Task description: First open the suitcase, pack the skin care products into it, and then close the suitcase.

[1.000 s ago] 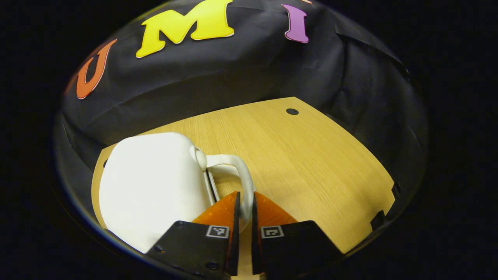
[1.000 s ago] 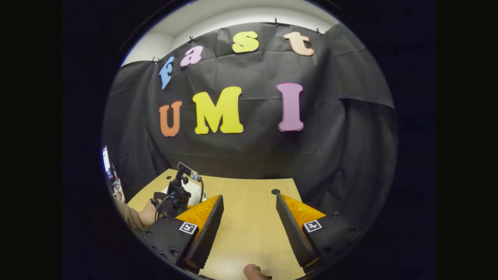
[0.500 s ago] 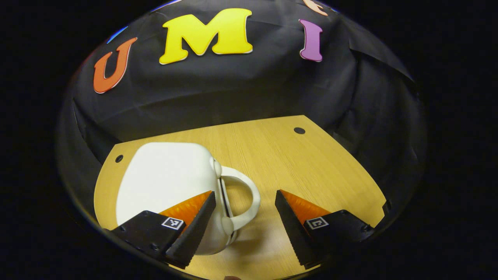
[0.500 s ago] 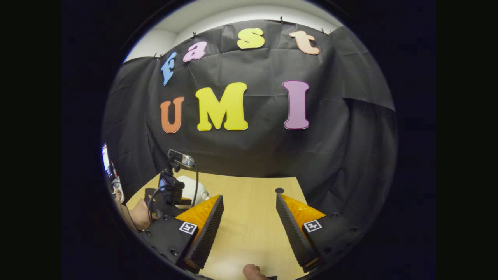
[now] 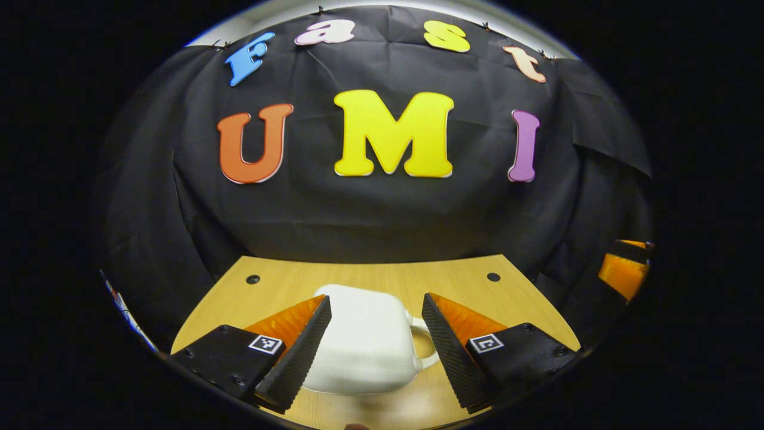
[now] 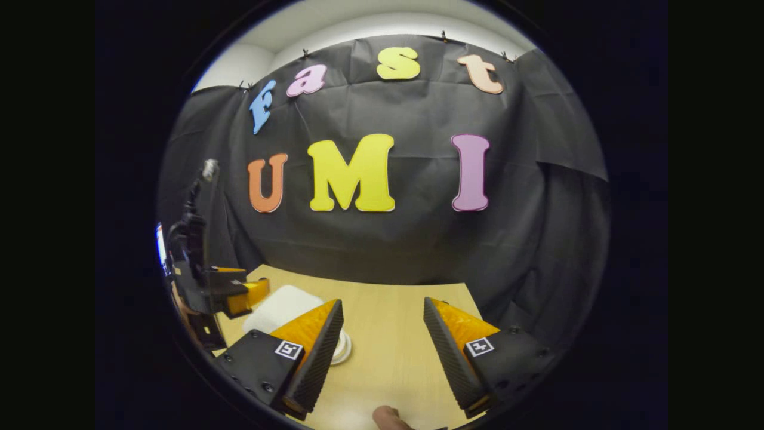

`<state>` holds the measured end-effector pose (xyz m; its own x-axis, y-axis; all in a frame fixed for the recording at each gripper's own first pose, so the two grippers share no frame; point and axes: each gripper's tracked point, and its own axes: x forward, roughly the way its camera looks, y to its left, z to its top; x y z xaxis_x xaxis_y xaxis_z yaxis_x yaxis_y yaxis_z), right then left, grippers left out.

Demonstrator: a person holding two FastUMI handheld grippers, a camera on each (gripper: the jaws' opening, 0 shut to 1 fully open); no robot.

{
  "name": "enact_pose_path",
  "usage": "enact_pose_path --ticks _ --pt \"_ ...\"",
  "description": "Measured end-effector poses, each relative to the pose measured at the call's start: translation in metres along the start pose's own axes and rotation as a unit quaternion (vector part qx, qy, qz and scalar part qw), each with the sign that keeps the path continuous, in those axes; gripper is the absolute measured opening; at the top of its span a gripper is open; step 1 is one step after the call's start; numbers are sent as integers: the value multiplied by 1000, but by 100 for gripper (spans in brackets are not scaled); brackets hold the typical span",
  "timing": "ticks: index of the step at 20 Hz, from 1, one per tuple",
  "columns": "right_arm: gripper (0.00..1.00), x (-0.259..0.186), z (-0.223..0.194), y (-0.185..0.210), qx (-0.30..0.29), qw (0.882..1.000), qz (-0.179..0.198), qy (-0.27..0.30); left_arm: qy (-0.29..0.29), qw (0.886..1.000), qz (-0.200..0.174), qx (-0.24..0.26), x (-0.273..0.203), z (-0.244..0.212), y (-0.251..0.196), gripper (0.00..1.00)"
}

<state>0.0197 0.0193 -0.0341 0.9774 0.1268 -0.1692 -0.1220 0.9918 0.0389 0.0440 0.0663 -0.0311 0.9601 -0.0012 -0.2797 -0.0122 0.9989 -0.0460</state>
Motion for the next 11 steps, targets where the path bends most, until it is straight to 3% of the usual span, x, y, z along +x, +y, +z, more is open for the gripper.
enact_pose_path --ticks 5,11 --pt "80 8 22 28 2 1000 -17 -19 -54 998 22 -10 -32 32 32 97" --pt "80 0 60 59 -21 997 -20 -72 -90 996 6 -3 -46 49 24 97"
